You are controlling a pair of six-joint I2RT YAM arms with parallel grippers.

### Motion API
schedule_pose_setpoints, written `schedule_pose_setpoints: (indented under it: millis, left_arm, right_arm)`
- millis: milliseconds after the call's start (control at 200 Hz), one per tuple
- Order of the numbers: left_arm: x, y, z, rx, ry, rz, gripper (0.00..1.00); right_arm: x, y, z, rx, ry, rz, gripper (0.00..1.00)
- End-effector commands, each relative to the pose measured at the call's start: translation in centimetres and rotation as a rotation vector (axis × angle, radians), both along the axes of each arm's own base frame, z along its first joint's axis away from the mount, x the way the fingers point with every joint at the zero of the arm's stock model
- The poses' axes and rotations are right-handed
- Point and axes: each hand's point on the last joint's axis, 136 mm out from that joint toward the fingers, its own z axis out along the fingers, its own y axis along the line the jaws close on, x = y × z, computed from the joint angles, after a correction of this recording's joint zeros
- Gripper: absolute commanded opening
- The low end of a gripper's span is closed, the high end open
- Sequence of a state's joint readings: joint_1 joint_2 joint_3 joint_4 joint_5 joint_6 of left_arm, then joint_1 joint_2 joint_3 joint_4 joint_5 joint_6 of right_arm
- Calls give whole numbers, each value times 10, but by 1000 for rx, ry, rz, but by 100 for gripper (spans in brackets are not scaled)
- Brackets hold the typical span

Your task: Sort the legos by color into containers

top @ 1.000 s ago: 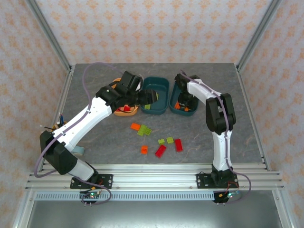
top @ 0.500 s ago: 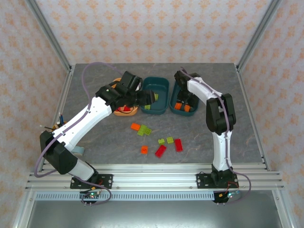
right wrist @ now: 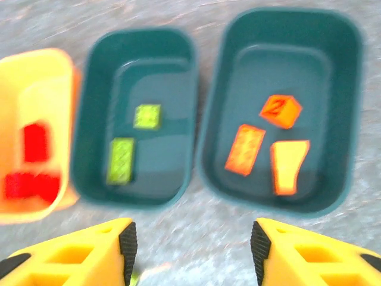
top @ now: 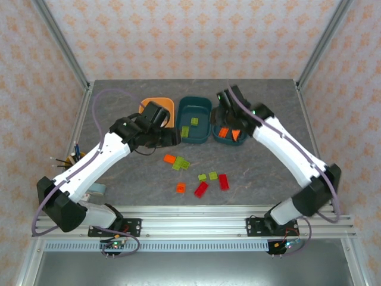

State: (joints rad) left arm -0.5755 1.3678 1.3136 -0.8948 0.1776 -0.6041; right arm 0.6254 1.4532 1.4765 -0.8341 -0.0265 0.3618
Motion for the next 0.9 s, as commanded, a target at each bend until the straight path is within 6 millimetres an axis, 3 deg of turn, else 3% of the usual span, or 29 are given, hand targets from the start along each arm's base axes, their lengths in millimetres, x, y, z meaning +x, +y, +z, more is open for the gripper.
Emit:
schedule_pose_setpoints:
  millis: [0,110,220,295,450,691,896]
  left_arm:
    - [-25,15,-47,136,109,-126,64]
    - [-30,13,-72,205,126,-201,61]
    - [-27,-1,-84,205,150,-204,62]
    - [-22,-12,-92,195,190,-140,68]
    - [-18,-29,-108,108,305,191,75]
    - [-4,-57,-131,-61,453,614,78]
    - [-3,-62,-151,-101,503,817,78]
  right_arm:
    - [-47,26,-29,56,56,191,54]
    - [-94,29,-63,75,145,258,54]
    - [-113,15,-84,75,195,208,54]
    - [-117,4,-79,87,168,180,54]
    - [-119,-7,-76,70,137,160,55]
    - [-125,-5,-61,122,89,210,57]
    - [-131,-14,-54,108,67,214,61]
